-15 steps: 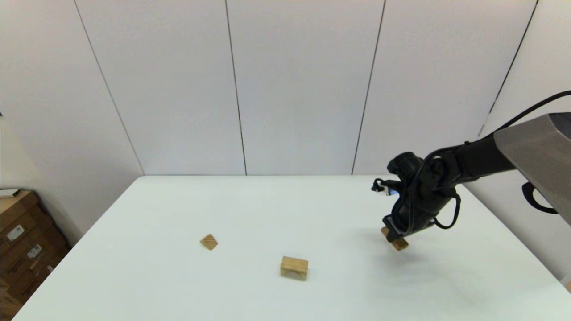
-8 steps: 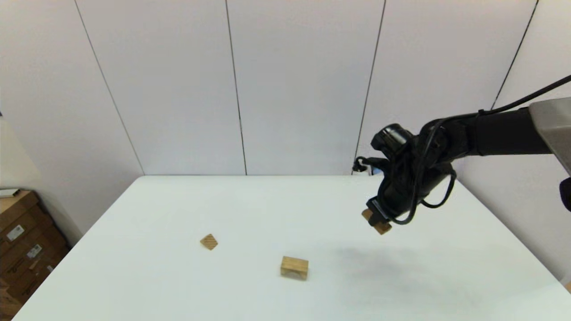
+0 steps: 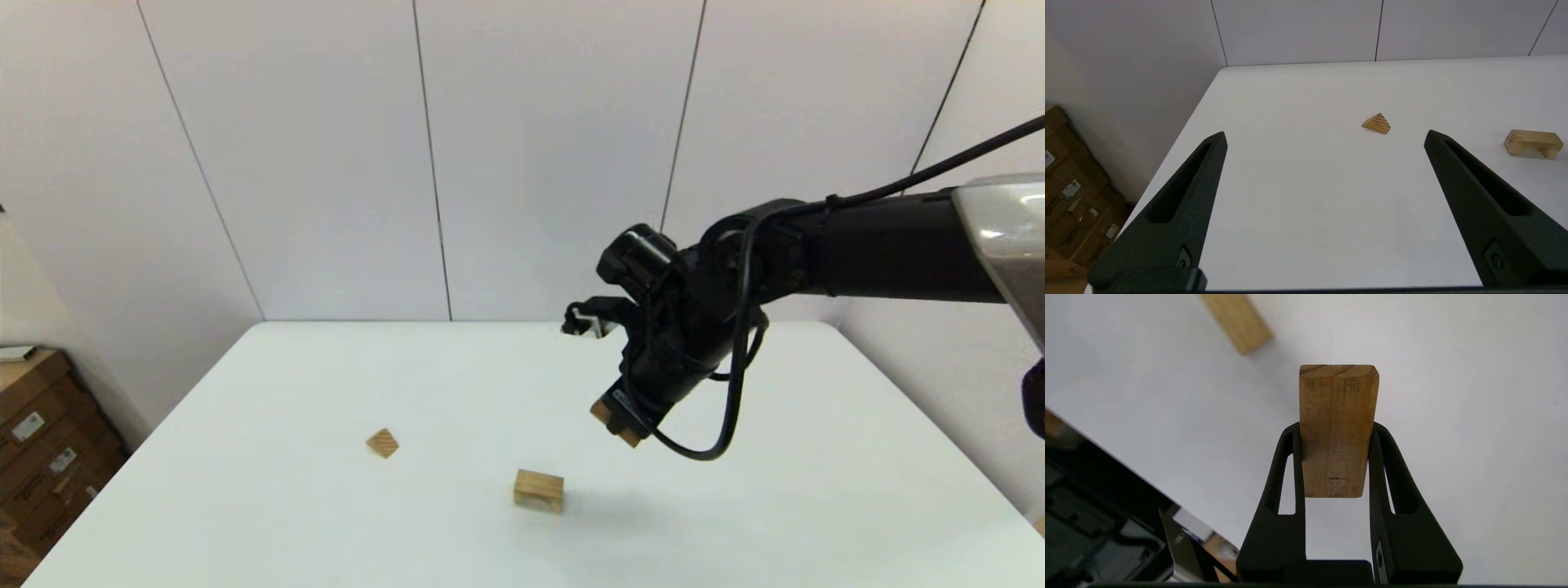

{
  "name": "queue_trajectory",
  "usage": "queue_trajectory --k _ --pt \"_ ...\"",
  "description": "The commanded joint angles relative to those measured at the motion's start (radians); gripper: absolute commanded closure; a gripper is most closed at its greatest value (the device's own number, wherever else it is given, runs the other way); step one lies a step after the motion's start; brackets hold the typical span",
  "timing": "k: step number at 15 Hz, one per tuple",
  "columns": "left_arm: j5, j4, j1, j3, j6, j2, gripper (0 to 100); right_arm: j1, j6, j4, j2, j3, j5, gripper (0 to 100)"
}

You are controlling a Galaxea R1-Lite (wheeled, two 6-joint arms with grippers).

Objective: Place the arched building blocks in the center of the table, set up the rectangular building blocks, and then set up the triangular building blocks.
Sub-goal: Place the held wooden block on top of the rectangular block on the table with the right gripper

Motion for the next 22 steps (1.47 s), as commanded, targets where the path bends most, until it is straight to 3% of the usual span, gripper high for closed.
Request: queue_trajectory --k 1,4,9,12,22 --pt "0.000 0.000 0.001 0.000 0.000 0.001 0 0.052 -0.071 0.076 0.073 -0.078 0.005 100" --pt "0.000 0.000 0.001 0.000 0.000 0.001 0 0.074 -0.123 0.117 0.094 -0.106 0.065 100" --pt "0.000 0.000 0.001 0.000 0.000 0.001 0 0.109 -0.239 0.269 0.188 -0.222 0.071 100" --pt "0.000 0.000 0.001 0.000 0.000 0.001 0 0.131 -0.299 0.269 0.195 -0.222 0.075 100" --pt "0.000 0.000 0.001 0.000 0.000 0.001 0 0.158 -0.344 0.235 0.220 -0.225 0.106 100"
